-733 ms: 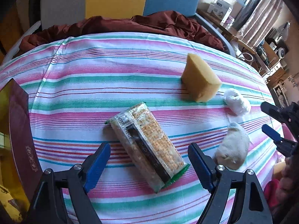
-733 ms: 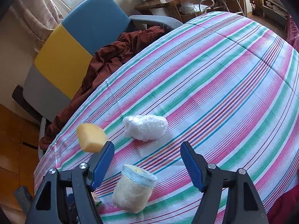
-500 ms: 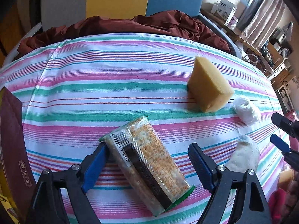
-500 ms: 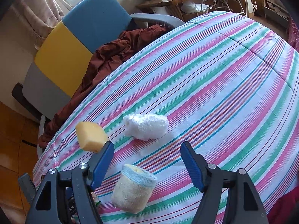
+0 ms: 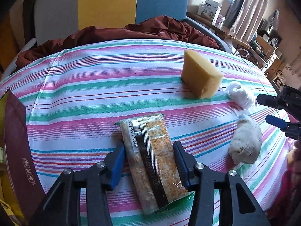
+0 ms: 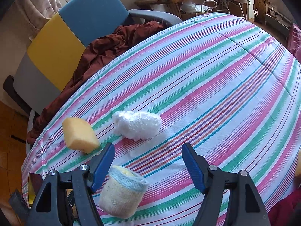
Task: Organize objects
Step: 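Lift the cracker pack with the left gripper while the right gripper grasps the white plastic-wrapped bundle, then carry the cracker pack into the gold box and open the left gripper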
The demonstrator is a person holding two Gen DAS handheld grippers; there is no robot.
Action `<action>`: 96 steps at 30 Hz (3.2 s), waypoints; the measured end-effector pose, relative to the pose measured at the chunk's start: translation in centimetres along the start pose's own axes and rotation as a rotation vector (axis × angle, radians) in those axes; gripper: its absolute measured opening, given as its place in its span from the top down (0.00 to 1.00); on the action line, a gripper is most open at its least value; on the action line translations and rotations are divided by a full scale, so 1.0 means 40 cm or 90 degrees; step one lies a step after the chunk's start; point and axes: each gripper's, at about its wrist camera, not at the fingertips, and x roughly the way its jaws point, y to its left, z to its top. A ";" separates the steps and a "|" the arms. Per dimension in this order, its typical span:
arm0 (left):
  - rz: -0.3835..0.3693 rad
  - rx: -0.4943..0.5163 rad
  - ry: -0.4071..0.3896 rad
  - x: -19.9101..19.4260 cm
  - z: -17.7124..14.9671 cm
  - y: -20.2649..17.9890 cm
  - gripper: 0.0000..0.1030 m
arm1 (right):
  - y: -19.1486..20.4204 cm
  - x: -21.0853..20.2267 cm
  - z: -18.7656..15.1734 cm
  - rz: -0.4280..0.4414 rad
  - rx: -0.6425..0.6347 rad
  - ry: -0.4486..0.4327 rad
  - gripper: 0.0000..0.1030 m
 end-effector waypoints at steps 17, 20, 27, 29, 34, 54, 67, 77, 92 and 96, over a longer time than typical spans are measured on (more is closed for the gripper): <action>-0.011 0.009 -0.016 0.006 -0.005 -0.006 0.51 | 0.077 0.128 0.070 -0.084 -0.052 0.004 0.18; -0.006 0.011 -0.023 0.006 -0.009 -0.009 0.51 | 0.087 0.146 0.063 -0.093 -0.092 0.015 0.42; 0.028 0.055 -0.055 0.008 -0.028 -0.034 0.51 | 0.111 0.152 0.053 -0.096 -0.144 0.018 0.46; 0.036 0.062 -0.062 0.006 -0.032 -0.037 0.51 | 0.115 0.154 0.051 -0.102 -0.157 0.018 0.47; 0.042 0.066 -0.064 0.007 -0.031 -0.039 0.51 | 0.121 0.158 0.053 -0.102 -0.169 0.018 0.48; 0.048 0.067 -0.057 -0.057 -0.063 -0.042 0.53 | 0.133 0.172 0.053 -0.120 -0.205 0.009 0.48; 0.046 0.092 -0.151 -0.259 -0.086 -0.060 0.53 | 0.133 0.172 0.049 -0.121 -0.217 0.003 0.48; 0.053 0.072 -0.175 -0.348 -0.115 -0.008 0.53 | 0.133 0.170 0.044 -0.123 -0.227 -0.001 0.48; 0.096 0.005 -0.158 -0.373 -0.161 0.141 0.53 | 0.132 0.165 0.036 -0.127 -0.242 -0.011 0.48; 0.106 -0.008 -0.156 -0.383 -0.177 0.176 0.53 | 0.133 0.167 0.035 -0.127 -0.243 -0.012 0.48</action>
